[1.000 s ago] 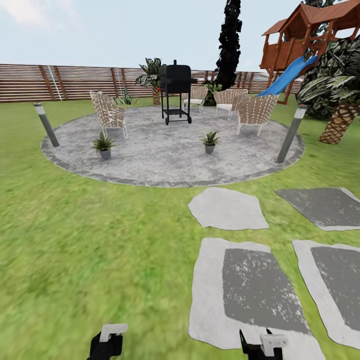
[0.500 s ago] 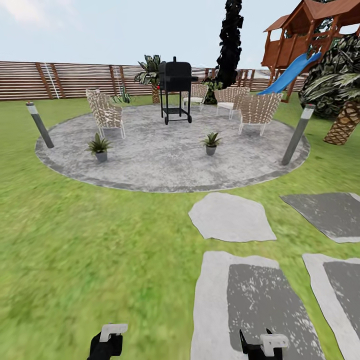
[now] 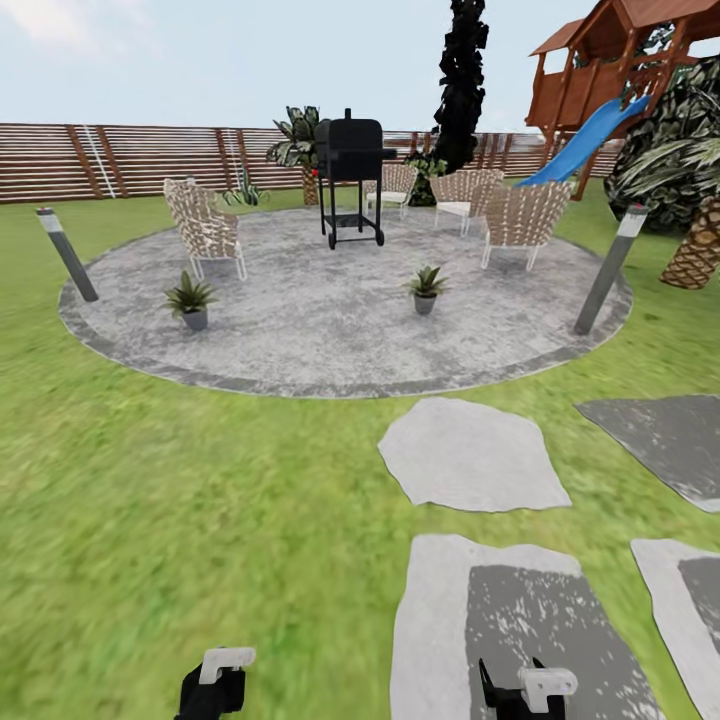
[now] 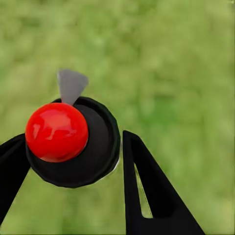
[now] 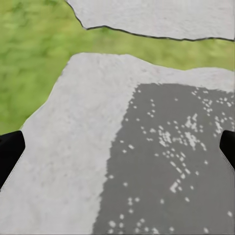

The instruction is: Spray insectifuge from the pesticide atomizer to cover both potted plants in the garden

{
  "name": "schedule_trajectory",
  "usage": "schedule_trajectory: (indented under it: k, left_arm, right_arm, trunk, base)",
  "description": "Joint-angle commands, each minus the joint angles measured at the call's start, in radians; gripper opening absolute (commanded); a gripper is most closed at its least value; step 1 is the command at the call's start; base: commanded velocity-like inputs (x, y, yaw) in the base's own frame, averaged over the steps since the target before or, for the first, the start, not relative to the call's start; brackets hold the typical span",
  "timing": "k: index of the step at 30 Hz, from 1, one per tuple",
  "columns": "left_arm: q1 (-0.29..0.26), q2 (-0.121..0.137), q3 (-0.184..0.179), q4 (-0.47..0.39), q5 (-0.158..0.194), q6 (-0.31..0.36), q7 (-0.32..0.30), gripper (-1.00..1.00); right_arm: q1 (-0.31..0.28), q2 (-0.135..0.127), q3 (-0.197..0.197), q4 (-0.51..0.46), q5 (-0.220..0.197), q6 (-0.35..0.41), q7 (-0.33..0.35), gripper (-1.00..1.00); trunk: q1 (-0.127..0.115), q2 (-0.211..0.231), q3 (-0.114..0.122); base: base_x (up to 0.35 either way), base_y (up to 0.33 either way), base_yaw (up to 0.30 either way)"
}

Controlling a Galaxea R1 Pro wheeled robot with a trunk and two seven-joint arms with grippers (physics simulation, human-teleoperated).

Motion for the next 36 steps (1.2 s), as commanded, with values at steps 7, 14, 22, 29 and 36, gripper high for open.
schedule_trajectory:
  k: [7, 14, 22, 29, 36]
  left_arm:
    - [-0.001, 0.0, -0.002, 0.001, 0.003, -0.003, 0.001, -1.0]
    - [-0.001, 0.0, -0.002, 0.001, 0.003, -0.003, 0.001, -1.0]
    - [-0.001, 0.0, -0.002, 0.001, 0.003, -0.003, 0.001, -1.0]
    - [-0.001, 0.0, -0.002, 0.001, 0.003, -0.003, 0.001, -1.0]
    - [-0.001, 0.0, -0.002, 0.001, 0.003, -0.003, 0.001, -1.0]
  right_arm:
    - [0.0, 0.0, 0.0, 0.001, 0.0, -0.003, 0.0, 1.0]
    - [0.0, 0.0, 0.0, 0.001, 0.0, -0.003, 0.0, 1.0]
    - [0.0, 0.0, 0.0, 0.001, 0.0, -0.003, 0.0, 1.0]
    - [0.0, 0.0, 0.0, 0.002, 0.001, -0.003, 0.0, 1.0]
    - [0.0, 0.0, 0.0, 0.002, 0.001, -0.003, 0.0, 1.0]
  trunk:
    - [0.0, 0.0, -0.001]
    - [0.0, 0.0, -0.001]
    - [0.0, 0.0, -0.001]
    - [0.0, 0.0, -0.001]
    - [0.0, 0.0, -0.001]
  base:
    - [0.339, 0.0, 0.0]
    - [0.339, 0.0, 0.0]
    - [0.339, 0.0, 0.0]
    - [0.339, -0.019, 0.0]
    - [0.333, -0.091, 0.0]
